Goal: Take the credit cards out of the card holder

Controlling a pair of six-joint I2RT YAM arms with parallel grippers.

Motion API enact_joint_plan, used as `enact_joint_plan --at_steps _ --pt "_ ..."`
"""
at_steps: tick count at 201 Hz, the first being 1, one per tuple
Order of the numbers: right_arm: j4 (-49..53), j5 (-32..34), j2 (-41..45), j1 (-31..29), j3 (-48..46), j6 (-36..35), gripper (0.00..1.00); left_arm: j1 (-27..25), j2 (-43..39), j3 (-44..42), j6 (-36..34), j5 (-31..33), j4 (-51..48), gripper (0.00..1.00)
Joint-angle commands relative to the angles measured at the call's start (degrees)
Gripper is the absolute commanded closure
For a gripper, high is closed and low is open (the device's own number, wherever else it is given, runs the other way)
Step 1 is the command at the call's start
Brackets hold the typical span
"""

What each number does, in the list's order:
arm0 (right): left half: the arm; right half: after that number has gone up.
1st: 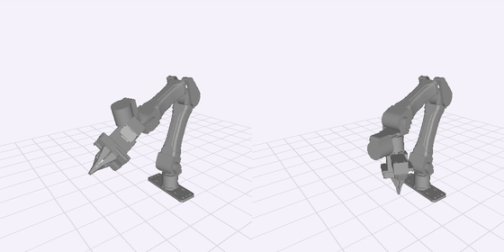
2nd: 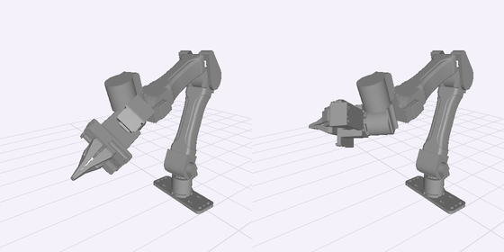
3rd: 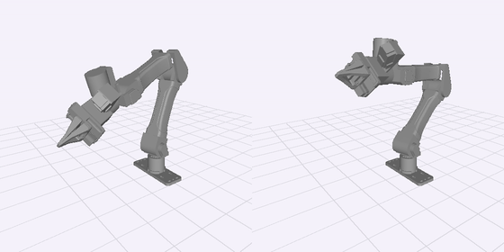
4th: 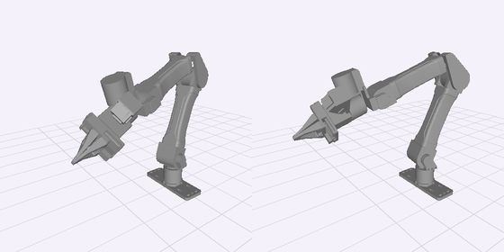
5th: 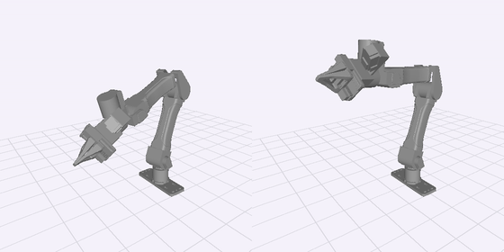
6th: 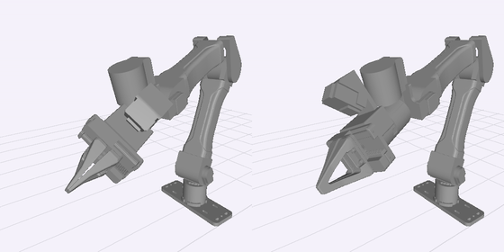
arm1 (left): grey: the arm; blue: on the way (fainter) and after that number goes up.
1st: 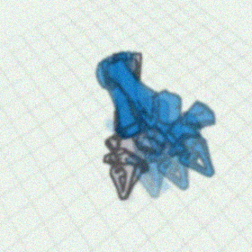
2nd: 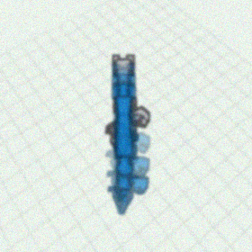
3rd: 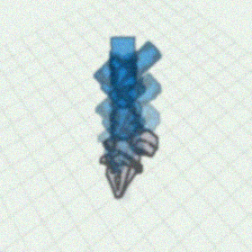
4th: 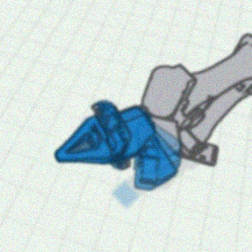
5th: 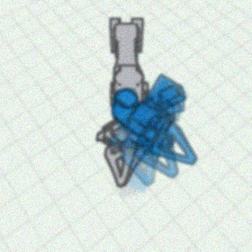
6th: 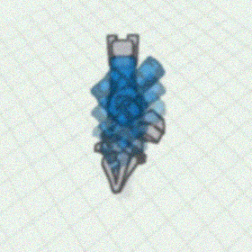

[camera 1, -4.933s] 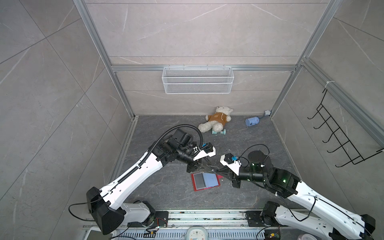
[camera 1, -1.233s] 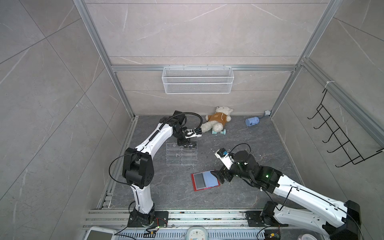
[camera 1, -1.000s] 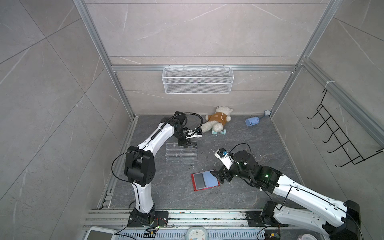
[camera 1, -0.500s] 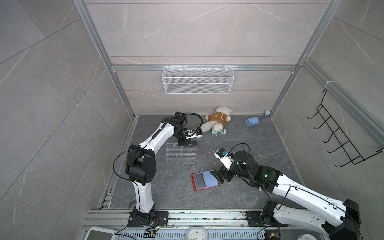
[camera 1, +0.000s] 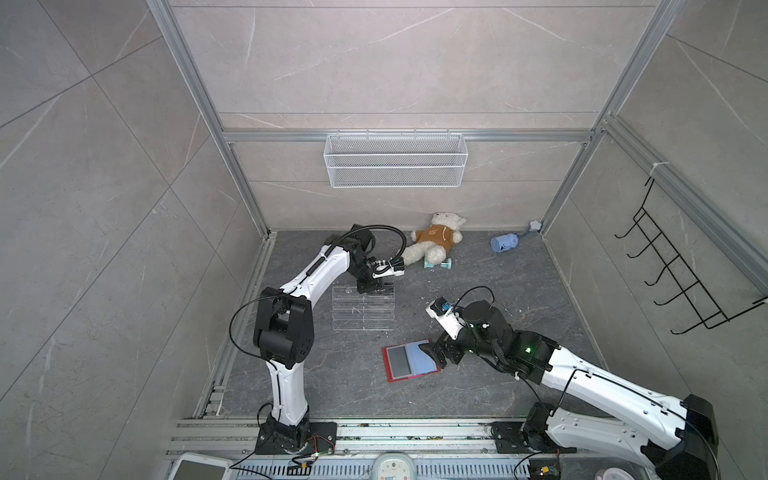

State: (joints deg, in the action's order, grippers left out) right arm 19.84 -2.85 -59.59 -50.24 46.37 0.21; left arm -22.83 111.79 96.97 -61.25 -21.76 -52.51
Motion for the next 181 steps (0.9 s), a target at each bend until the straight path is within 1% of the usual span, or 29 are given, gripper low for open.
enact_joint_plan --at_steps 1,17,57,81,181 --pt "-0.30 -1.01 -0.35 -0.04 -0.23 -0.74 0.00 0.23 0.63 2.00 0.87 -2.19 -1.27 1.00" --pt "-0.24 -1.10 -0.28 -0.04 -0.23 -0.74 0.00 0.24 0.45 2.08 1.05 -2.00 -0.97 1.00" --pt "-0.50 -1.34 -0.30 -0.04 -0.25 -0.72 0.00 0.24 0.01 2.97 2.27 -1.62 -0.59 0.86" --pt "-0.59 -1.61 -0.35 -0.04 -0.14 -0.58 0.00 0.24 0.07 3.06 2.37 -1.02 -0.57 0.83" --pt "-0.49 -2.02 -0.16 -0.04 -0.31 -0.21 0.00 0.24 -0.73 3.05 2.84 0.70 0.89 0.82"
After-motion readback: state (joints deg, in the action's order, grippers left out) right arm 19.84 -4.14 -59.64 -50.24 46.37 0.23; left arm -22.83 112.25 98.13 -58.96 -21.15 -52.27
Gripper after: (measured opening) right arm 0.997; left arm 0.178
